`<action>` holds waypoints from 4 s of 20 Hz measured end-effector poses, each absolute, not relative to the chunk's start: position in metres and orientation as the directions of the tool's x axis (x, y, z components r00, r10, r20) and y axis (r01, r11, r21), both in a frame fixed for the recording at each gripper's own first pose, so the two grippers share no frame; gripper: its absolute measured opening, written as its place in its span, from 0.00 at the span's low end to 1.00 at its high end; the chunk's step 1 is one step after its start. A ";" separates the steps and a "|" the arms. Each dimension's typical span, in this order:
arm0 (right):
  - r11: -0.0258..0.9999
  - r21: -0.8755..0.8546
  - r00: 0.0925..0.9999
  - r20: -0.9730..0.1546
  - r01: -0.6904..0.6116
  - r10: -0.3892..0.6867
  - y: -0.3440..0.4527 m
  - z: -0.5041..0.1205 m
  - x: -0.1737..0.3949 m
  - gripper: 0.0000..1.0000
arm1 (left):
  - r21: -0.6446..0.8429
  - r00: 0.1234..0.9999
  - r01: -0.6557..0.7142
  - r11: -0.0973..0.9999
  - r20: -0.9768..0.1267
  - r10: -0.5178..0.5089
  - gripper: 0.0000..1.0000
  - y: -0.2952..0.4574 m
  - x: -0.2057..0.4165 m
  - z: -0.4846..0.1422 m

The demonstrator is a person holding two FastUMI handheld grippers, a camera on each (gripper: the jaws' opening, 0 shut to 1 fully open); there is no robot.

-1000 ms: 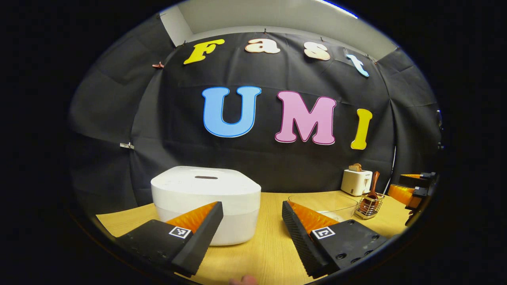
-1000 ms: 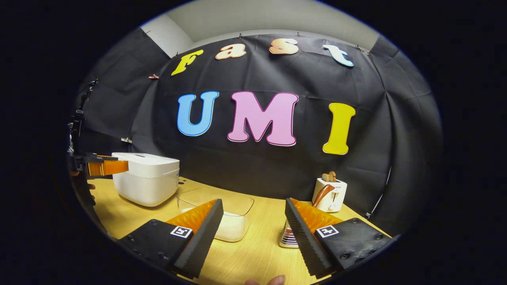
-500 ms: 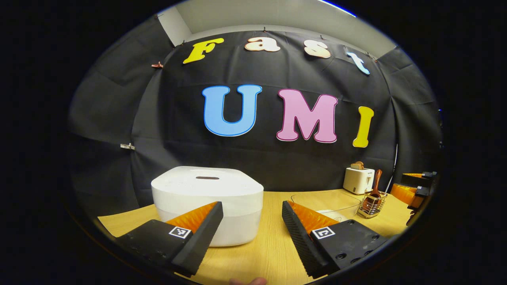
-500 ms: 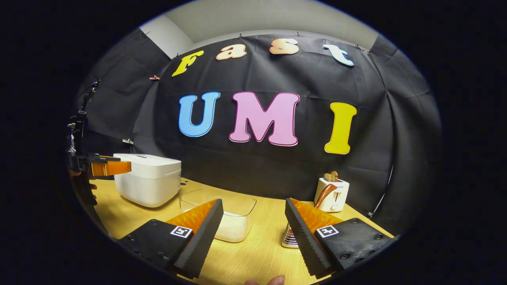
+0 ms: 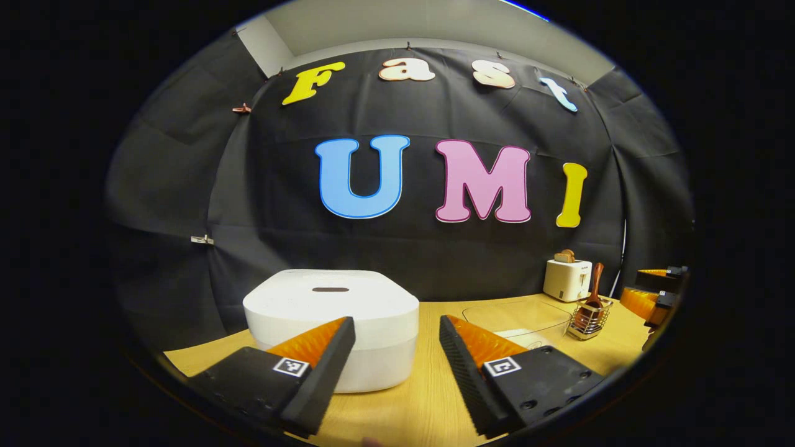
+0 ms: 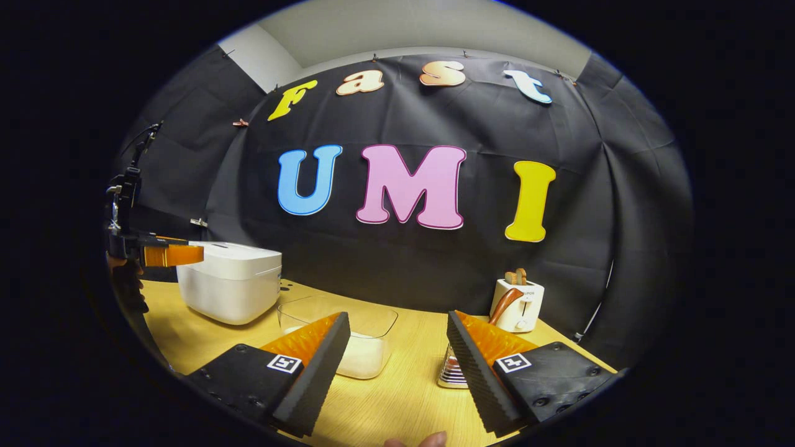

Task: Close the left gripper, press the button to open the rice cooker; take a wooden spoon from the chopstick holder with the right hand, scoop a spoonful of rice and pour it into the rice cooker, then put the wooden spoon back into the chopstick holder.

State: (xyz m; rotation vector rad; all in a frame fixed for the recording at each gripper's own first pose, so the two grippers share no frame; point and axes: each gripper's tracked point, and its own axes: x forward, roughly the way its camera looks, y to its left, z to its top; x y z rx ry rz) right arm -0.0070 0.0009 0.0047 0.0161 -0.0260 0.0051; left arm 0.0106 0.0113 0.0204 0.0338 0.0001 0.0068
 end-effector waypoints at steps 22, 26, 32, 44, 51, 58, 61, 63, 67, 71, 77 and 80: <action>0.999 0.016 0.999 0.042 0.033 -0.034 -0.021 0.008 -0.021 0.97 | -0.044 0.944 0.015 0.999 -0.330 -0.029 0.05 0.084 0.125 0.052; 0.999 0.017 0.999 0.034 0.038 -0.039 -0.022 0.004 -0.021 0.97 | -0.018 0.916 -0.027 0.999 -0.401 0.017 0.05 0.096 0.133 0.034; 0.999 0.037 0.999 0.030 0.038 -0.040 -0.023 -0.002 -0.018 0.97 | -0.007 0.881 -0.022 1.000 -0.473 0.016 0.05 0.097 0.132 0.019; 0.998 0.053 0.999 0.031 0.036 -0.037 -0.026 -0.004 -0.021 0.97 | -0.011 0.849 -0.026 1.000 -0.528 0.016 0.06 0.097 0.132 0.013; 0.998 0.050 0.998 0.048 0.047 -0.049 -0.030 0.003 -0.024 0.97 | 0.158 0.959 -0.061 0.986 -0.264 0.102 0.06 0.102 0.153 0.094; 0.996 0.057 0.997 0.050 0.064 -0.066 -0.038 0.010 -0.030 0.97 | 0.180 0.989 -0.146 0.973 -0.008 0.150 0.06 0.115 0.178 0.145; 0.994 0.084 0.997 0.029 0.064 -0.066 -0.041 0.009 -0.030 0.97 | 0.167 0.988 -0.155 0.974 0.056 0.147 0.02 0.113 0.174 0.160; 0.994 0.104 0.999 0.010 0.045 -0.046 -0.037 0.006 -0.028 0.97 | 0.145 0.988 -0.144 0.979 0.071 0.135 0.05 0.108 0.167 0.164; 0.990 0.131 0.998 -0.029 0.050 -0.047 -0.044 0.001 -0.021 0.97 | 0.072 0.989 -0.130 0.989 0.078 0.124 0.05 0.105 0.149 0.164; 0.984 0.122 0.991 -0.068 0.127 -0.119 -0.078 0.001 -0.009 0.97 | -0.027 0.996 -0.089 0.996 0.024 0.090 0.05 0.087 0.122 0.139; 0.965 0.208 0.980 -0.143 0.163 -0.135 -0.120 -0.019 0.036 0.97 | -0.039 0.999 0.029 0.999 -0.032 -0.031 0.05 0.035 0.082 0.103; 0.949 0.261 0.965 -0.234 0.175 -0.114 -0.138 -0.049 0.064 0.98 | 0.008 0.997 0.075 0.997 -0.013 -0.075 0.05 0.003 0.057 0.097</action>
